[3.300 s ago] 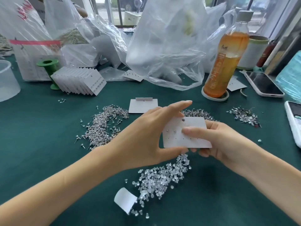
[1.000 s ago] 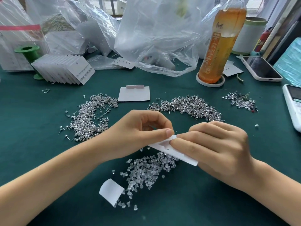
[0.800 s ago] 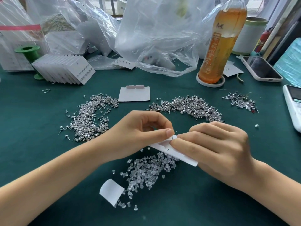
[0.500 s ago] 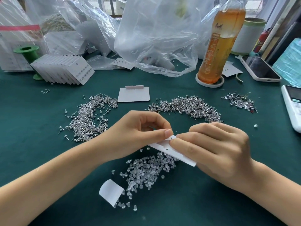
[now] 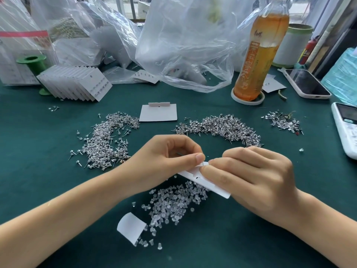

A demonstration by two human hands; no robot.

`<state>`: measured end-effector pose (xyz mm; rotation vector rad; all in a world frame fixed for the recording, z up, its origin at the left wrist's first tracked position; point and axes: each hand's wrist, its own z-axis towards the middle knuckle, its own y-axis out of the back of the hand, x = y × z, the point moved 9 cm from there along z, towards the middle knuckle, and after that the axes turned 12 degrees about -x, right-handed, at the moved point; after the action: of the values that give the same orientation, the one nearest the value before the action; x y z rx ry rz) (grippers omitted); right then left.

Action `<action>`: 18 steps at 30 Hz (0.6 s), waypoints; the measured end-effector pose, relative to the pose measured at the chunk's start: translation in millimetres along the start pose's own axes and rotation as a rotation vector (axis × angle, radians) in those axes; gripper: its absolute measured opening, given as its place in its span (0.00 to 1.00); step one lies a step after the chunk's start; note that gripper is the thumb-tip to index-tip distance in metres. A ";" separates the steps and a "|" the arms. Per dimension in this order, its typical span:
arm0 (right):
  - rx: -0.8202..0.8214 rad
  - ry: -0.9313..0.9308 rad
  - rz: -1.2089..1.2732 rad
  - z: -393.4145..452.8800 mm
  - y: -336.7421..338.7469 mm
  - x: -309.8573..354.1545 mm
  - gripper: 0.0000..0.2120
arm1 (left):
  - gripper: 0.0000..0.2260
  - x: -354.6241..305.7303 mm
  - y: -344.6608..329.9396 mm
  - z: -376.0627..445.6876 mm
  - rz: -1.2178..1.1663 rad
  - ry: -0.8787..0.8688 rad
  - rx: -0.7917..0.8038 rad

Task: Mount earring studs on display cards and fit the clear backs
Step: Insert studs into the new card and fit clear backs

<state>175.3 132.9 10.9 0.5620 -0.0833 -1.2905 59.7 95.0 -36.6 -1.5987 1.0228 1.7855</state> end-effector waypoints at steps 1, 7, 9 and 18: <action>0.001 -0.001 -0.004 0.1 0.0 0.0 0.06 | 0.03 -0.1 0.3 0.2 0.000 0.000 -0.003; 0.007 -0.006 -0.010 -0.2 -0.1 -0.5 0.06 | 0.04 1.4 1.7 0.9 -0.002 0.009 -0.010; 0.006 -0.009 -0.009 -0.3 -0.4 -0.8 0.06 | 0.04 1.9 2.4 1.1 -0.002 0.009 -0.016; 0.005 -0.013 0.024 -0.5 -1.0 -0.6 0.08 | 0.03 2.7 1.9 0.3 0.006 0.008 -0.005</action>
<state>174.5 133.4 10.2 0.5556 -0.1041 -1.2708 57.6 93.8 -38.9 -1.6082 1.0289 1.7888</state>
